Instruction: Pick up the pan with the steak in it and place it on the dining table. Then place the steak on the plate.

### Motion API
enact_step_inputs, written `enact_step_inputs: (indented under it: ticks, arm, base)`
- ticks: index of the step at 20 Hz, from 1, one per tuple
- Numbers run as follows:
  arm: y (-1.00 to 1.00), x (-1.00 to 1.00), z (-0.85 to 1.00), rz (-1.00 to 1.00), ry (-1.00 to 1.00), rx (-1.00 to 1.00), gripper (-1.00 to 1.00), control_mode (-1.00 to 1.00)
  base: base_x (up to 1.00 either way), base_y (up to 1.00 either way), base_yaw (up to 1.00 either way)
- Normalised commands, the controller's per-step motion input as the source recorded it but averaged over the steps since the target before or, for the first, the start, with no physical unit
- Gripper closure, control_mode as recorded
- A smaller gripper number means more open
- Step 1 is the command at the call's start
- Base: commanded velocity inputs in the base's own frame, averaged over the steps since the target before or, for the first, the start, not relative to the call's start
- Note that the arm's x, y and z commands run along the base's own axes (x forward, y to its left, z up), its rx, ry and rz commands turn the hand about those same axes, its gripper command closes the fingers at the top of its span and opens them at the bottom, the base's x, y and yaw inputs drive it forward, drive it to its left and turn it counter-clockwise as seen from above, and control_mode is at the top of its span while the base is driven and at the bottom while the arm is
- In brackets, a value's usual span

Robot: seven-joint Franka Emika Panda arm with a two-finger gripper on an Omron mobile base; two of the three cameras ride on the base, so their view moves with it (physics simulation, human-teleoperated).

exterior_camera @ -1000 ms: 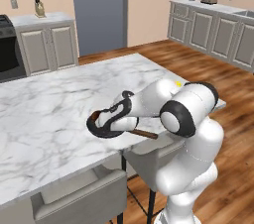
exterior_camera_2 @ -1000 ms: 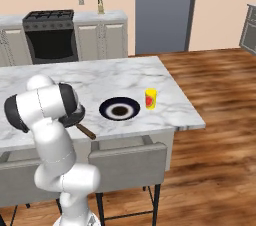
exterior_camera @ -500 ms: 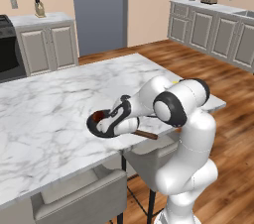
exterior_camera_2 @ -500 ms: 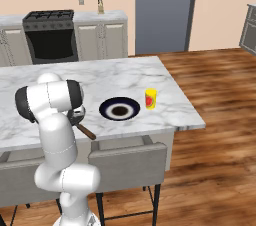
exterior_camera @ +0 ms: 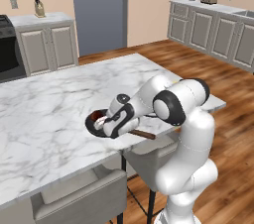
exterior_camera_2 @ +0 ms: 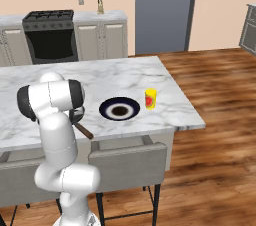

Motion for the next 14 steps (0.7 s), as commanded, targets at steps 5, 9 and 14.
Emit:
enact_step_inputs:
  ticks: [5,9,14]
  arm:
    - [0.00,0.01,0.00,0.00,0.00,0.00,-1.00,-1.00]
    - [0.00,0.00,0.00,0.00,0.00,0.00,1.00,-1.00]
    - [0.00,0.00,0.01,-0.01,0.00,0.00,1.00,-1.00]
  base:
    - [0.00,0.00,0.00]
    - [0.00,0.00,0.00]
    - [0.00,0.00,0.00]
